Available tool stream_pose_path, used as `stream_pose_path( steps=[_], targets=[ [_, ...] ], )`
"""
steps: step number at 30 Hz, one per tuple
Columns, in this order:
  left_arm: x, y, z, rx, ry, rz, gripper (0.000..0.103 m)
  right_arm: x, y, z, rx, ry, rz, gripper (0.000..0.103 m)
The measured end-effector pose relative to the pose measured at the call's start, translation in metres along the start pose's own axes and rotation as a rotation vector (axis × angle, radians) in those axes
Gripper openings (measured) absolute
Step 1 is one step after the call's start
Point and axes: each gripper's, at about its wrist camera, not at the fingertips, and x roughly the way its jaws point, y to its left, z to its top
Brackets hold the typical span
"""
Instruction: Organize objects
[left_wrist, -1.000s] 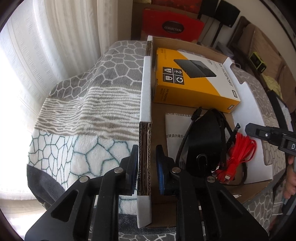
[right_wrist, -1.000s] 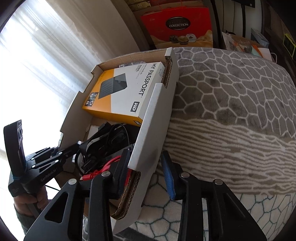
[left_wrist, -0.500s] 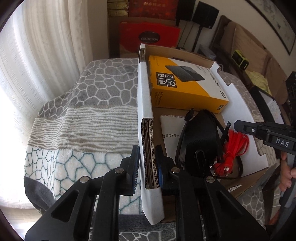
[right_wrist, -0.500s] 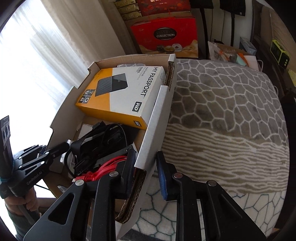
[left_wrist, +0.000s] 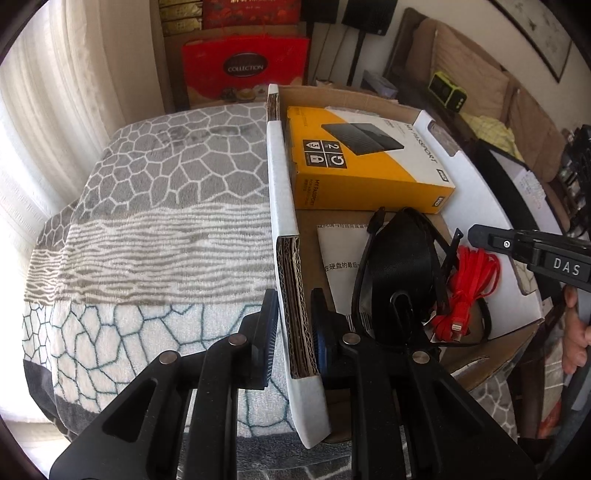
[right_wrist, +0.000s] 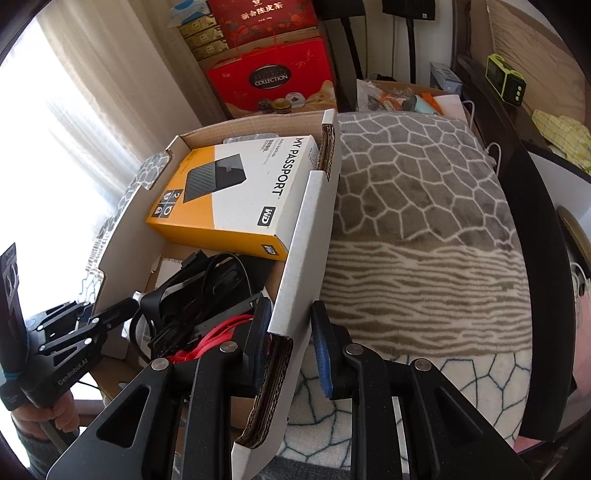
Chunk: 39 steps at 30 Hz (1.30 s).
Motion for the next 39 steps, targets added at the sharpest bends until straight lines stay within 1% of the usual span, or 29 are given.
stream_pose_path(
  steps=[4,7,8,9,10,11,12,13,14,15,16,19,21,22,23,25,26,28,29,31,34,35,37,38,39],
  targets=[
    [0.007,-0.001,-0.003,0.003,0.016,0.003,0.016,0.004,-0.004,-0.007,0.006,-0.001,0.000,0.021],
    [0.009,0.000,-0.003,0.002,0.020,-0.002,0.016,0.005,-0.005,-0.009,0.009,-0.017,0.002,0.021],
    [0.009,0.000,-0.003,0.002,0.022,-0.004,0.016,0.003,-0.005,-0.010,0.010,-0.026,0.005,0.024],
    [0.008,0.000,-0.004,-0.002,0.021,-0.001,0.018,0.000,-0.005,-0.010,0.011,-0.037,-0.001,0.024],
    [0.007,0.001,-0.004,-0.007,0.020,0.009,0.025,-0.003,-0.005,-0.011,0.013,-0.050,-0.017,0.029],
    [0.004,0.002,-0.004,-0.009,0.013,0.026,0.037,-0.007,-0.005,-0.011,0.014,-0.061,-0.036,0.047],
    [0.000,0.004,-0.005,-0.012,0.001,0.041,0.041,-0.010,-0.006,-0.011,0.018,-0.073,-0.053,0.062],
    [-0.005,0.005,-0.006,-0.015,-0.017,0.060,0.049,-0.015,-0.005,-0.013,0.019,-0.087,-0.069,0.065],
    [-0.012,0.006,-0.008,-0.015,-0.038,0.078,0.056,-0.020,-0.004,-0.014,0.014,-0.098,-0.077,0.065],
    [-0.018,0.007,-0.009,-0.013,-0.058,0.093,0.059,-0.024,-0.003,-0.015,0.007,-0.109,-0.089,0.065],
    [-0.023,0.006,-0.010,-0.014,-0.076,0.108,0.064,-0.028,-0.002,-0.016,0.002,-0.125,-0.102,0.065],
    [-0.041,0.004,-0.010,-0.020,-0.133,0.121,0.068,-0.040,0.005,-0.023,-0.014,-0.170,-0.133,0.071],
    [-0.052,0.003,-0.013,-0.030,-0.163,0.115,0.070,-0.046,0.009,-0.028,-0.025,-0.189,-0.156,0.077],
    [-0.057,0.001,-0.013,-0.030,-0.177,0.108,0.071,-0.048,0.012,-0.030,-0.036,-0.197,-0.166,0.079],
    [-0.062,0.000,-0.013,-0.028,-0.186,0.106,0.076,-0.050,0.014,-0.032,-0.047,-0.203,-0.179,0.081],
    [-0.070,-0.004,-0.012,-0.025,-0.212,0.105,0.083,-0.055,0.018,-0.035,-0.058,-0.219,-0.207,0.082],
    [-0.074,-0.005,-0.012,-0.024,-0.224,0.107,0.083,-0.057,0.019,-0.036,-0.060,-0.231,-0.211,0.082],
    [-0.078,-0.009,-0.011,-0.028,-0.235,0.104,0.085,-0.062,0.021,-0.039,-0.057,-0.247,-0.215,0.083],
    [-0.081,-0.009,-0.011,-0.032,-0.240,0.098,0.089,-0.065,0.022,-0.041,-0.055,-0.256,-0.218,0.084],
    [-0.085,-0.010,-0.013,-0.040,-0.255,0.098,0.093,-0.071,0.024,-0.045,-0.055,-0.279,-0.232,0.086],
    [-0.092,-0.011,-0.016,-0.046,-0.273,0.102,0.096,-0.075,0.028,-0.053,-0.061,-0.304,-0.263,0.088],
    [-0.094,-0.011,-0.017,-0.049,-0.276,0.104,0.098,-0.077,0.029,-0.056,-0.062,-0.312,-0.269,0.089],
    [-0.096,-0.010,-0.019,-0.059,-0.278,0.105,0.102,-0.079,0.031,-0.060,-0.056,-0.330,-0.277,0.094],
    [-0.097,-0.009,-0.020,-0.063,-0.278,0.108,0.102,-0.081,0.031,-0.062,-0.052,-0.338,-0.274,0.101],
    [-0.097,-0.009,-0.022,-0.069,-0.279,0.113,0.102,-0.083,0.031,-0.064,-0.048,-0.348,-0.270,0.102]
  ],
)
